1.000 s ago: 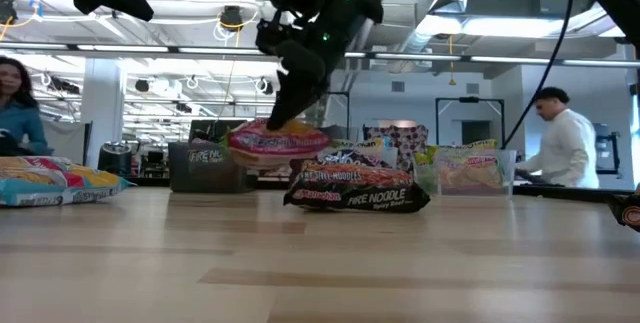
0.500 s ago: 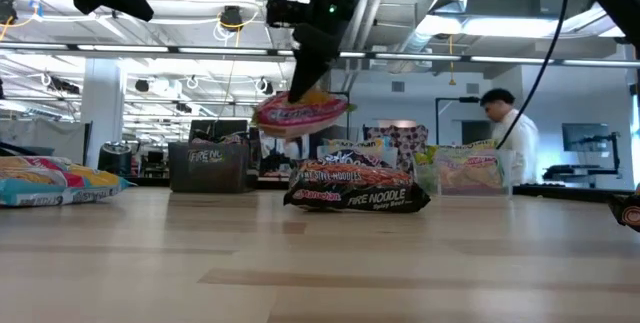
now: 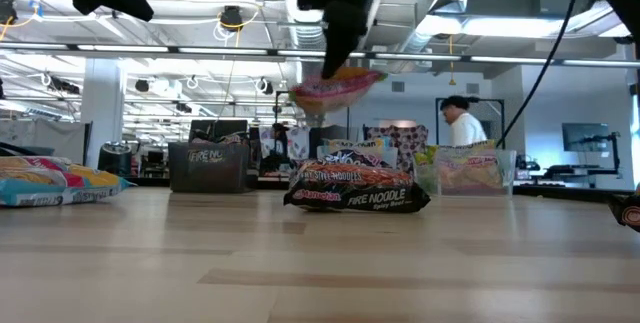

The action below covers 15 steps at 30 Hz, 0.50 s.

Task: Sort Maruchan noodles
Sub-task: Put the top green noodle pack into the right transparent bin

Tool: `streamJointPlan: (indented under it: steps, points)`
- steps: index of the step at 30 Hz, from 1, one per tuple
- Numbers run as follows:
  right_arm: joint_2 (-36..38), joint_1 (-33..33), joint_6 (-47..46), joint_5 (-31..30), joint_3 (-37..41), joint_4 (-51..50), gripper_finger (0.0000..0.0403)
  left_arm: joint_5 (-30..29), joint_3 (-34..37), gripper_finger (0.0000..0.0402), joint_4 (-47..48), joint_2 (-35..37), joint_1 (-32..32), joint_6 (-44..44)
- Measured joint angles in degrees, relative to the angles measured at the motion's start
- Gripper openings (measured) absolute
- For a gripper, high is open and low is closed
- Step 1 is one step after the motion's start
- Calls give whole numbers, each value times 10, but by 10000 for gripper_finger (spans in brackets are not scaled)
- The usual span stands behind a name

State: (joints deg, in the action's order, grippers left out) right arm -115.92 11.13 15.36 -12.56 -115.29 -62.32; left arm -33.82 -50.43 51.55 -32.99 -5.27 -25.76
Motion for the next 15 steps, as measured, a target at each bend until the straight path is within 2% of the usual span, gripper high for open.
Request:
streamJointPlan:
  steps: [7,15]
  points:
    - [74,16,2,-18,0,-12,3,0,0,45,0,0,0,0]
    - [166,23,-10,-131,4,-40,3,0,0,45,0,0,0,0]
